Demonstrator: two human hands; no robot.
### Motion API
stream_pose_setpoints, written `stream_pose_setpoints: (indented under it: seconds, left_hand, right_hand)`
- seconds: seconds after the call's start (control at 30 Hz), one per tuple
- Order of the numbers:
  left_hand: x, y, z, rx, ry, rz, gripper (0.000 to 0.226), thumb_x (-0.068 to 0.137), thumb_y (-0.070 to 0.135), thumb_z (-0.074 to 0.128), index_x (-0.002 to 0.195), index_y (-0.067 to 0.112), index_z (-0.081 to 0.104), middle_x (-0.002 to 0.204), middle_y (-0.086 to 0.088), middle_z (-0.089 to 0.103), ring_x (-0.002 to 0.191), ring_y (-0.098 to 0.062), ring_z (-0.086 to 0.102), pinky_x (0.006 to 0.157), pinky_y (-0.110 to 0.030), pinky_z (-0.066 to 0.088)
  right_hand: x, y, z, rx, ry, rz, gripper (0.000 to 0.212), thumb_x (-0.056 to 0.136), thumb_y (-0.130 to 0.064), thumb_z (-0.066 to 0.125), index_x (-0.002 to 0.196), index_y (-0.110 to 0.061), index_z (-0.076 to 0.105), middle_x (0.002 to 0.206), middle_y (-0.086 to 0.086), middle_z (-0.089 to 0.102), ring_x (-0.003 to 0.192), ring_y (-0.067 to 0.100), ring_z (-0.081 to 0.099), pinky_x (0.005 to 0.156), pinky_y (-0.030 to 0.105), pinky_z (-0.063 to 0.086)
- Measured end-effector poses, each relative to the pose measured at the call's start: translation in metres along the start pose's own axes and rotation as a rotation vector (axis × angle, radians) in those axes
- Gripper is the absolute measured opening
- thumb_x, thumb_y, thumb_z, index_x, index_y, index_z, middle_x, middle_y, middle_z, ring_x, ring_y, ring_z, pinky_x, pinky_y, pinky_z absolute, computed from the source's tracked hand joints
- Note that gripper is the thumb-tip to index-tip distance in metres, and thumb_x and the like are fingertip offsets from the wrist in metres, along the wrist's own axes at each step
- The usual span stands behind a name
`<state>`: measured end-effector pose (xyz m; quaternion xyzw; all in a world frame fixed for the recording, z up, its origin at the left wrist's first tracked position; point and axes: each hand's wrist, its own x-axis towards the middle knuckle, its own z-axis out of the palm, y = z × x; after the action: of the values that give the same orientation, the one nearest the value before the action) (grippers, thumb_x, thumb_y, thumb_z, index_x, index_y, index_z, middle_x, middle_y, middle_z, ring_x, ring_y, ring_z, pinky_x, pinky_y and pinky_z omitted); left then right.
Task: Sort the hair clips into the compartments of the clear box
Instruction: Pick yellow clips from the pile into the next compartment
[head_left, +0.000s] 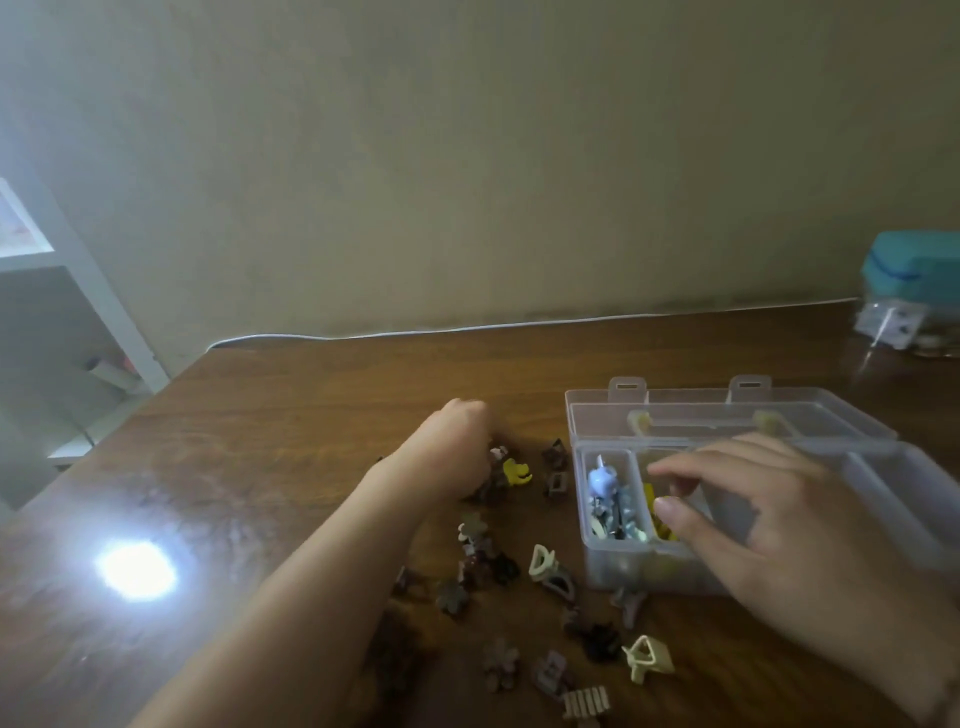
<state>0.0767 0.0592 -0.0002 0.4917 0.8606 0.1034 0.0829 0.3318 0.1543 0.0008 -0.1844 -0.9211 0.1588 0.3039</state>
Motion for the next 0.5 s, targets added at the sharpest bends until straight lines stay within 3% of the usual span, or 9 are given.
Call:
stream_pose_setpoints:
  seconds: [0.1, 0.27, 0.4, 0.5]
  left_hand:
    - [0.007, -0.001, -0.001, 0.019, -0.028, 0.018, 0.044, 0.089, -0.001, 0.058, 0.110, 0.035, 0.073, 0.116, 0.000, 0.066, 0.095, -0.020, 0.066, 0.082, -0.034, 0.060]
    - [0.005, 0.001, 0.001, 0.078, -0.001, 0.024, 0.030, 0.092, 0.006, 0.057, 0.106, 0.028, 0.071, 0.112, 0.000, 0.064, 0.101, -0.024, 0.062, 0.090, -0.040, 0.056]
    - [-0.006, 0.000, -0.006, -0.032, 0.062, 0.048, 0.022, 0.097, 0.011, 0.056, 0.112, 0.022, 0.068, 0.102, 0.009, 0.061, 0.090, -0.009, 0.061, 0.074, -0.017, 0.048]
    - [-0.025, 0.011, -0.018, -0.273, 0.207, 0.047, 0.014, 0.093, 0.018, 0.063, 0.106, 0.023, 0.069, 0.095, 0.013, 0.067, 0.089, -0.005, 0.064, 0.073, -0.014, 0.048]
  right_hand:
    - [0.000, 0.001, 0.001, 0.010, 0.024, 0.005, 0.030, 0.081, -0.055, 0.050, 0.098, -0.039, 0.068, 0.086, -0.029, 0.060, 0.091, 0.002, 0.058, 0.080, 0.037, 0.051]
    - [0.000, 0.001, 0.000, 0.025, 0.050, -0.001, 0.017, 0.086, -0.046, 0.061, 0.097, -0.036, 0.070, 0.082, -0.026, 0.060, 0.088, 0.003, 0.057, 0.080, 0.034, 0.050]
    - [0.000, 0.002, -0.001, 0.021, 0.053, -0.001, 0.022, 0.085, -0.049, 0.056, 0.098, -0.037, 0.068, 0.082, -0.027, 0.059, 0.088, 0.001, 0.056, 0.078, 0.031, 0.049]
    - [0.000, 0.003, -0.001, 0.018, 0.050, -0.013, 0.031, 0.085, -0.055, 0.047, 0.101, -0.037, 0.067, 0.085, -0.027, 0.058, 0.090, -0.002, 0.055, 0.078, 0.028, 0.049]
